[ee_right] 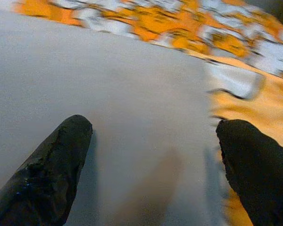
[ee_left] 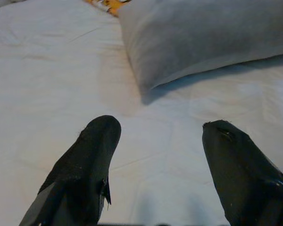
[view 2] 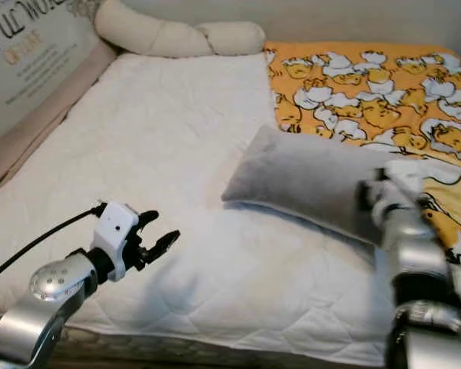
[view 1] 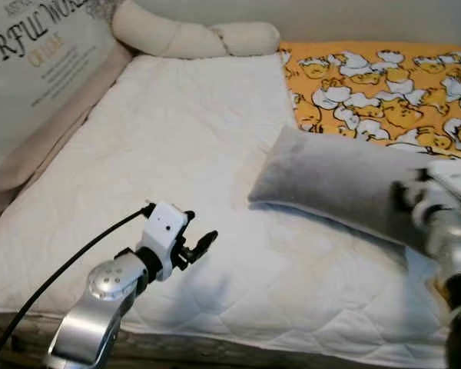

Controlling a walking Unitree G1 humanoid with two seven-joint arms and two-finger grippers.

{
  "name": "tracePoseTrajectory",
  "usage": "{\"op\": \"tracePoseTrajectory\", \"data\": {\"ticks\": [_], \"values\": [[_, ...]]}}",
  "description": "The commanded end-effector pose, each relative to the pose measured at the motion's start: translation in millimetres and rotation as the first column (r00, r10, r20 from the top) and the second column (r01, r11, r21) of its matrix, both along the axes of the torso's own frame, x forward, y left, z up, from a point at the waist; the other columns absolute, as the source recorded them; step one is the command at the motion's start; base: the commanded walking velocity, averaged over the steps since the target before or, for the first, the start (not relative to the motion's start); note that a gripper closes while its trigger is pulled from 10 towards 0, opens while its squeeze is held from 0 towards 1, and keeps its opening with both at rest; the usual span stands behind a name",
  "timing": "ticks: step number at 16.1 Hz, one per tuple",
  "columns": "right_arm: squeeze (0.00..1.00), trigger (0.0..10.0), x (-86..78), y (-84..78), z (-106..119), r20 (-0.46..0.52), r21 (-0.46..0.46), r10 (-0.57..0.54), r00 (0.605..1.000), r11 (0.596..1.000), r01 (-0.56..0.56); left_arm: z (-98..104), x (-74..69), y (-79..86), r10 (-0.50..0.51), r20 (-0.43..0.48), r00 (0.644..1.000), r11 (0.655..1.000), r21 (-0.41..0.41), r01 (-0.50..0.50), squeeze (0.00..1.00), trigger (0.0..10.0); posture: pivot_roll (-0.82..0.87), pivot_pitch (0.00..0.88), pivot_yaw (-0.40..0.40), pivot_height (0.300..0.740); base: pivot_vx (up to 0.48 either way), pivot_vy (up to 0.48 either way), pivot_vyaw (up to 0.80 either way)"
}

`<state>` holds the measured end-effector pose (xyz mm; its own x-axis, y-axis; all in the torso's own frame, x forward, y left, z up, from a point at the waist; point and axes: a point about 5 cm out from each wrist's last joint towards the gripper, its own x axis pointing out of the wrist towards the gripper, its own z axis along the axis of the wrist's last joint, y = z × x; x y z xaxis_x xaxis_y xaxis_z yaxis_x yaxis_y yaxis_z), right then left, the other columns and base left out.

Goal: Clean up the room

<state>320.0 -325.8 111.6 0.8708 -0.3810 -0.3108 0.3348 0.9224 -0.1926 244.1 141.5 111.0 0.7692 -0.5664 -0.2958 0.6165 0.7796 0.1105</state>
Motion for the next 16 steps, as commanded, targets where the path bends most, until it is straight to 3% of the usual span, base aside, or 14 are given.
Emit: {"op": "tracePoseTrajectory", "data": {"ticks": [1, 3, 5, 6, 7, 8, 9, 10, 11, 16], "values": [[1.00, 10.0, -3.2, -10.2, -3.8, -0.004, 0.035, -0.040, 0.999, 0.999, 0.040, 0.8, 0.0, 2.4, -0.018, -0.012, 1.000, 1.000, 0.012, 0.018, 0.00, 10.0, -0.08, 0.000, 0.051, 0.740, 0.000, 0.000, 0.00], [1.00, 10.0, -6.0, -10.9, -15.8, -0.069, 0.076, -0.014, 0.998, 0.997, 0.019, 0.1, -2.0, 3.7, -0.033, -0.019, 0.999, 0.999, 0.020, 0.034, 0.00, 10.0, -0.08, 0.000, 0.050, 0.740, 0.000, 0.000, 0.00], [0.98, 10.0, -9.0, 1.5, -35.2, -0.115, 0.218, 0.040, 0.993, 0.976, -0.014, -0.6, -3.9, 3.6, -0.036, -0.021, 0.999, 0.999, 0.020, 0.036, 0.00, 10.0, -0.07, 0.000, 0.045, 0.740, 0.000, 0.000, 0.00], [0.00, 10.0, -6.5, 12.7, -40.1, -0.106, 0.279, 0.095, 0.990, 0.958, -0.062, -0.3, -4.1, 2.9, -0.034, -0.020, 0.999, 0.999, 0.016, 0.034, 0.00, 10.0, -0.07, 0.000, 0.040, 0.740, 0.000, 0.000, 0.00], [0.00, 10.0, 3.1, 46.4, -47.2, -0.070, 0.417, 0.245, 0.967, 0.888, -0.195, 0.3, -3.5, 2.9, -0.022, -0.012, 1.000, 1.000, 0.011, 0.022, 0.00, 10.0, -0.07, 0.000, 0.034, 0.740, 0.000, 0.000, 0.00], [0.00, 10.0, 5.5, 55.1, -47.9, -0.058, 0.441, 0.281, 0.958, 0.868, -0.228, 0.7, -3.3, 3.0, -0.019, -0.010, 1.000, 1.000, 0.009, 0.019, 0.00, 10.0, -0.07, 0.000, 0.028, 0.740, 0.000, 0.000, 0.00], [0.00, 10.0, 13.1, 81.5, -46.6, -0.018, 0.487, 0.392, 0.920, 0.807, -0.335, 1.5, -2.9, 3.7, -0.009, -0.004, 1.000, 1.000, 0.007, 0.009, 0.00, 10.0, -0.07, 0.000, 0.022, 0.740, 0.000, 0.000, 0.00], [0.00, 10.0, 15.8, 92.2, -45.6, 0.005, 0.514, 0.430, 0.903, 0.773, -0.371, 1.5, -2.9, 4.1, -0.006, -0.002, 1.000, 1.000, 0.007, 0.006, 0.00, 10.0, -0.07, 0.000, 0.020, 0.740, 0.000, 0.000, 0.00], [0.00, 10.0, 21.9, 121.1, -39.3, 0.059, 0.572, 0.515, 0.855, 0.685, -0.451, 2.1, -2.1, 5.4, 0.006, 0.007, 1.000, 1.000, 0.006, -0.006, 0.00, 10.0, -0.07, 0.000, 0.016, 0.740, 0.000, 0.000, 0.00], [0.00, 10.0, 19.6, 202.8, 0.1, 0.167, 0.685, 0.656, 0.736, 0.460, -0.565, 8.9, 5.3, 15.6, 0.054, 0.046, 0.997, 0.998, 0.008, -0.055, 0.00, 10.0, -0.08, 0.000, 0.019, 0.740, 0.000, 0.000, 0.00]]}}
